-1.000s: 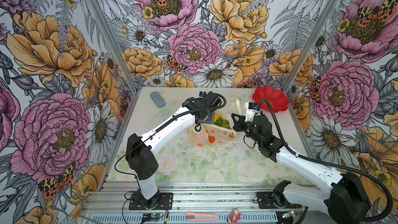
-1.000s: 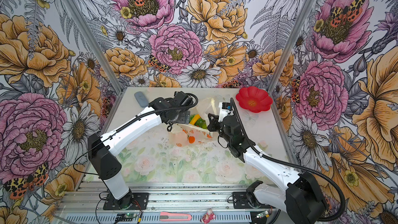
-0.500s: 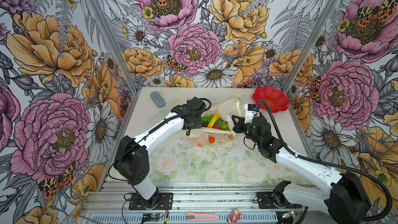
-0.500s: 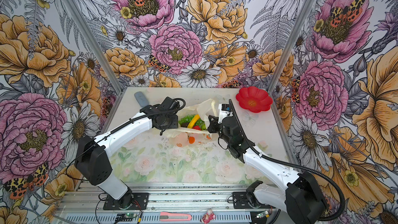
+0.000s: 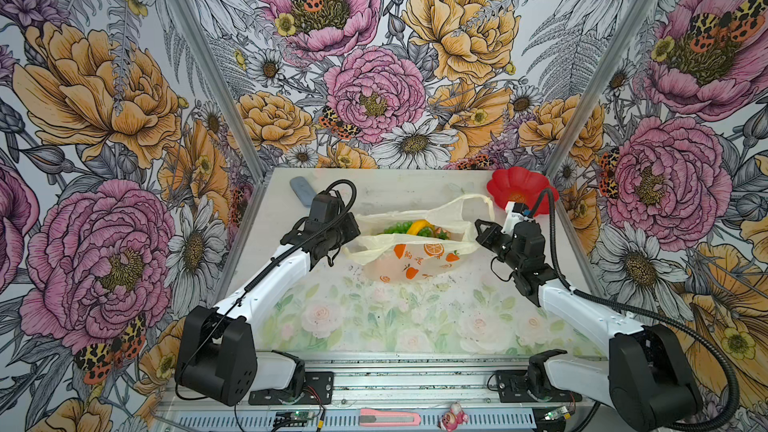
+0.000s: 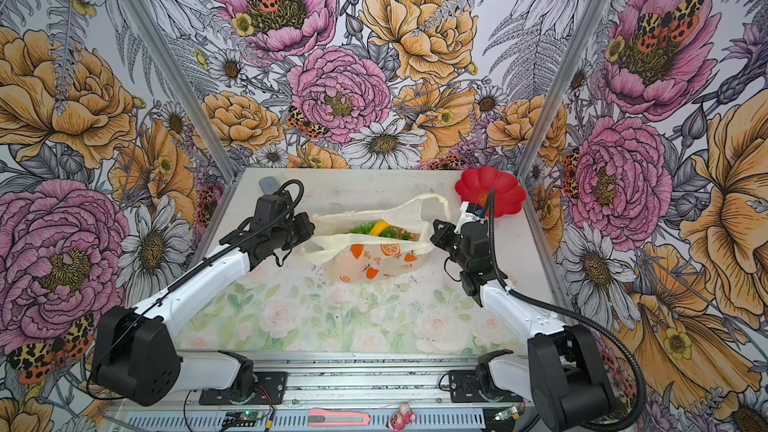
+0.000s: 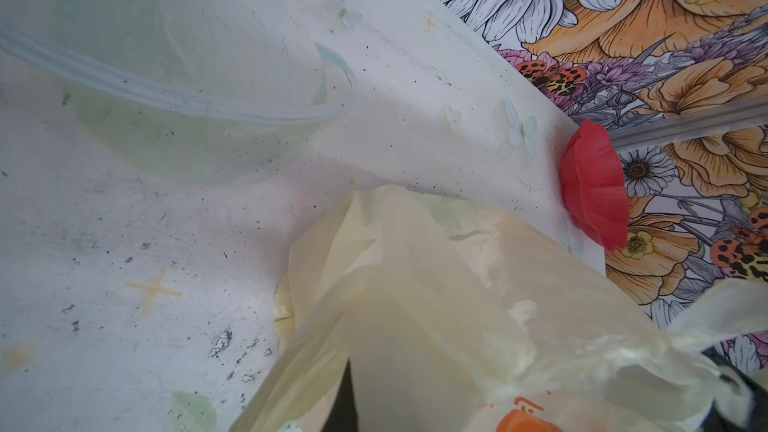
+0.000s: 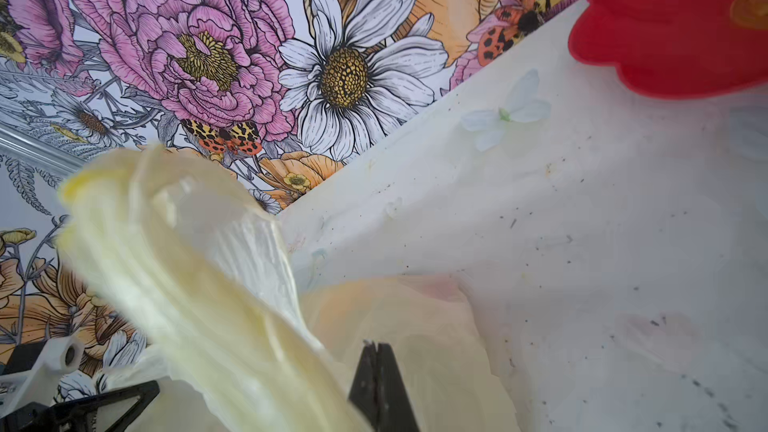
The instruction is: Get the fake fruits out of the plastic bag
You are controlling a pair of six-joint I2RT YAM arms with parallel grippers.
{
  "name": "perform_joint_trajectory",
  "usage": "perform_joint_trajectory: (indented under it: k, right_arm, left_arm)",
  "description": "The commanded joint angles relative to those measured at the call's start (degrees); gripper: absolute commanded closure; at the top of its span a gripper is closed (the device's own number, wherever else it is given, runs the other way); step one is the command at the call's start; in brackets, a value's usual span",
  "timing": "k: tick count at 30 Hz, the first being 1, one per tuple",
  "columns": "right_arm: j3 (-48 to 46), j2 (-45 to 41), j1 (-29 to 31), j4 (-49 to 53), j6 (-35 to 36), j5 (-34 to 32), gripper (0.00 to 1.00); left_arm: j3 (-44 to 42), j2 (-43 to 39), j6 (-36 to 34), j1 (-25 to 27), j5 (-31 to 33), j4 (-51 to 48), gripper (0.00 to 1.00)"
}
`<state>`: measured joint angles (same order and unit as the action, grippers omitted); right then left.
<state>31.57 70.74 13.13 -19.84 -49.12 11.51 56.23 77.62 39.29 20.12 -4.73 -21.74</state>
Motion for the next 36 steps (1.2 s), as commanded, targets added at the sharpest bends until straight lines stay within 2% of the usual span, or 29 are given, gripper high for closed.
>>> perform_joint_trajectory:
  k: [1,4,5,11,13,16,21,24,30,33,36]
  right_arm:
    - [0.3,-0.7,0.9,-4.5,-2.4,4.1,1.00]
    - [2.5,-3.8,1.9,0.7,2.1,2.7,1.00]
    - [3.3,-4.4,2.3,2.7,3.8,2.5,0.96]
    - [8.5,-10.7,2.8,20.6,14.6,-5.0,0.46]
    - [10.0,-13.4,2.6,25.2,18.0,-8.1,0.34]
    - [12.2,-16.7,2.3,29.7,21.3,-10.2,0.23]
    - [19.0,-19.1,2.4,38.7,25.6,-13.7,0.16]
    - [25.4,-17.9,3.8,44.0,27.9,-13.3,0.14]
    - [35.4,-8.9,15.8,50.3,37.5,-17.7,0.10]
    - [37.1,-2.9,16.5,50.6,40.3,-12.0,0.07]
    - [39.2,3.3,16.5,51.4,42.3,-10.2,0.05]
  left_arm:
    - [0.7,1.2,0.2,2.4,-2.8,6.2,1.00]
    - [3.5,2.5,-2.3,4.7,-2.2,4.6,1.00]
    - [4.5,2.9,-3.1,5.2,-1.8,3.8,1.00]
    - [8.3,3.5,-6.1,4.9,0.2,0.1,1.00]
    - [8.2,3.1,-6.7,4.3,0.5,-0.6,1.00]
    - [7.7,2.5,-7.3,3.6,0.3,-1.0,1.00]
    - [7.5,1.7,-8.2,3.0,0.3,-1.5,1.00]
    - [7.6,1.3,-8.7,3.1,0.4,-1.6,1.00]
    - [7.4,0.8,-9.5,3.1,0.2,-1.6,1.00]
    - [7.2,0.5,-10.1,3.0,-0.1,-1.6,1.00]
    - [7.1,0.3,-10.6,2.9,-0.6,-1.8,1.00]
